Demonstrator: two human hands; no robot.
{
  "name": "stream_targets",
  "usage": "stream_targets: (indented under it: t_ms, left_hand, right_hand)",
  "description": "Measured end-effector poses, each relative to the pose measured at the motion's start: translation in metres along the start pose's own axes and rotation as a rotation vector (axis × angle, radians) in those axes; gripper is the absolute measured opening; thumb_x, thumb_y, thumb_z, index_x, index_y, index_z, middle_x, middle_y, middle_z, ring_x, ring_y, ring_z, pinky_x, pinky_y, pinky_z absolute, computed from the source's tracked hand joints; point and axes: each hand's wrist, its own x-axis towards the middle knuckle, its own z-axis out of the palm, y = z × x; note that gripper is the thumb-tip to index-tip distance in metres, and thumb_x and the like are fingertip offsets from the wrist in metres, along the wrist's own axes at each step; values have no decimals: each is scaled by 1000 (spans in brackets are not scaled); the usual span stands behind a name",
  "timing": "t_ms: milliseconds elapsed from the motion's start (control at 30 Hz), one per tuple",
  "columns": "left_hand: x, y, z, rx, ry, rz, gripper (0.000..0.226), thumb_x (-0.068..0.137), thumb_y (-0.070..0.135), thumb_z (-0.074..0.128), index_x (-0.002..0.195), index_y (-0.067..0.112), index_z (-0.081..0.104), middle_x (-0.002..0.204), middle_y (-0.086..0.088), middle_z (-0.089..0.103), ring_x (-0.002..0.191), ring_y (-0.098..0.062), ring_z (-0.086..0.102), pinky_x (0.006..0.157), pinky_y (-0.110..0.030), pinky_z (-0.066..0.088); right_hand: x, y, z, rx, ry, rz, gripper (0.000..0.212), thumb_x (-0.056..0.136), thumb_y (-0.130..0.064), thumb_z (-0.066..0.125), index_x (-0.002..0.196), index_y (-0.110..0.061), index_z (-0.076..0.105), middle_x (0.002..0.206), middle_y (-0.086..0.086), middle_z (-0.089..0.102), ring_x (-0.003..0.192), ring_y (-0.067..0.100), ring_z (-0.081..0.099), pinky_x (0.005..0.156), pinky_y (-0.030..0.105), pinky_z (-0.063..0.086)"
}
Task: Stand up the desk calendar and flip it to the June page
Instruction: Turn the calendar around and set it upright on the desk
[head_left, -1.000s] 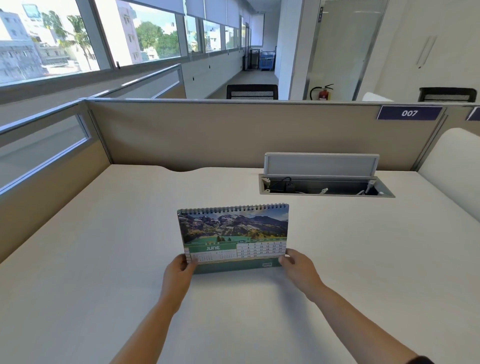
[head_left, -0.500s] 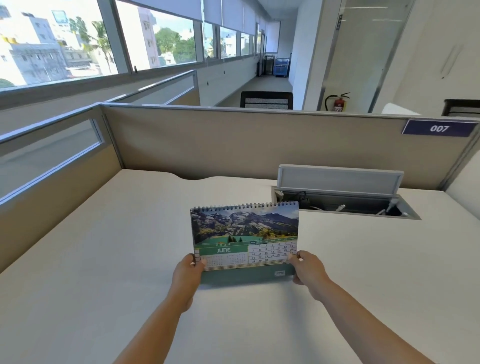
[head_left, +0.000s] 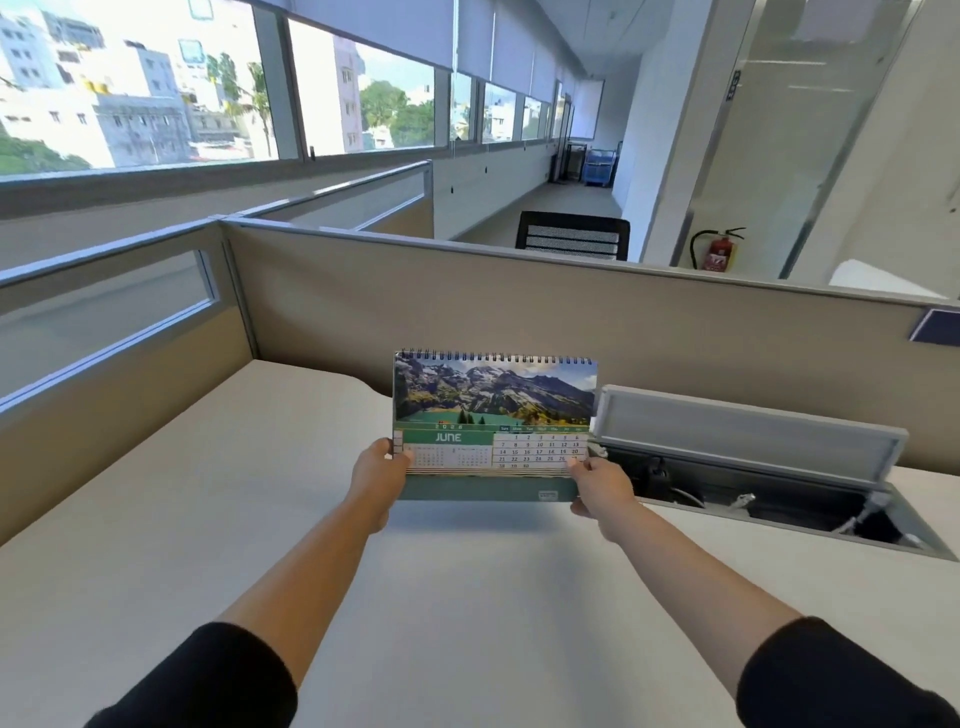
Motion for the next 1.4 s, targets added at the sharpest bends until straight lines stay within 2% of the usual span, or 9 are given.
stream_targets:
  t_ms: [233, 367, 500, 600, 900, 967, 1033, 1133, 1400]
  left_hand:
    - [52, -16, 14, 28, 59, 16, 12, 93, 10, 41, 100, 12, 50, 103, -10, 56, 94, -26, 50, 73, -34, 43]
    - [68, -29, 18, 47, 75, 26, 21, 93, 10, 41, 109, 6, 52, 110, -14, 59, 94, -27, 51, 74, -33, 43]
    - [74, -29, 23, 104, 59, 52, 21, 94, 15, 37, 111, 10, 49, 115, -13, 58, 95, -24, 50, 74, -31, 42]
    - [77, -36, 24, 204, 14, 47, 28, 95, 20, 35, 117, 8, 47, 118, -12, 56, 95, -21, 47, 73, -30, 38]
    - [75, -38, 21, 154, -105, -10, 37, 95, 22, 36, 130, 9, 37, 135, -12, 47, 119, -26, 43, 92, -34, 38]
    - [74, -40, 20, 45, -46, -14, 37, 94, 20, 39, 128, 9, 39, 132, -12, 50, 111, -22, 45, 91, -34, 38]
    - [70, -48, 17, -26, 115, 18, 35, 90, 14, 44, 125, 7, 45, 126, -14, 56, 102, -20, 48, 85, -31, 40]
    - [62, -65, 14, 91, 298, 85, 26, 87, 7, 48, 111, 6, 60, 113, -16, 65, 89, -20, 53, 79, -27, 44]
    - [63, -81, 13, 204, 299, 175, 24, 84, 7, 57, 105, 4, 68, 104, -15, 70, 82, -16, 54, 78, -22, 39]
  right_hand:
    - [49, 6, 39, -89, 43, -49, 29, 94, -27, 45, 111, -8, 57, 115, 15, 60, 103, 32, 56, 89, 48, 52]
    - [64, 11, 52, -147, 76, -111, 31, 94, -29, 44, 112, -8, 56, 116, 17, 60, 103, 32, 55, 88, 47, 52]
    - [72, 9, 54, -217, 126, -159, 31, 94, -30, 43, 114, -8, 56, 119, 17, 61, 105, 32, 55, 79, 39, 49]
    - [76, 12, 55, -308, 90, -157, 35, 95, -33, 39, 119, -11, 51, 122, 15, 59, 107, 32, 54, 81, 38, 47]
    - [77, 24, 54, -406, 26, -191, 40, 96, -36, 36, 119, -7, 49, 123, 15, 59, 108, 34, 53, 72, 30, 36]
    - [77, 26, 52, -304, 17, -180, 34, 95, -29, 40, 121, -7, 49, 124, 15, 58, 111, 35, 52, 76, 30, 35]
    - [75, 29, 50, -203, 41, -188, 32, 94, -21, 45, 121, -5, 51, 124, 16, 58, 112, 34, 51, 81, 31, 39]
    - [73, 35, 48, -130, 128, -180, 29, 91, -12, 47, 118, -4, 56, 122, 17, 60, 111, 32, 53, 89, 34, 42]
    - [78, 47, 56, -138, 240, -215, 23, 87, -11, 55, 104, -4, 68, 108, 17, 69, 101, 31, 58, 72, 23, 35]
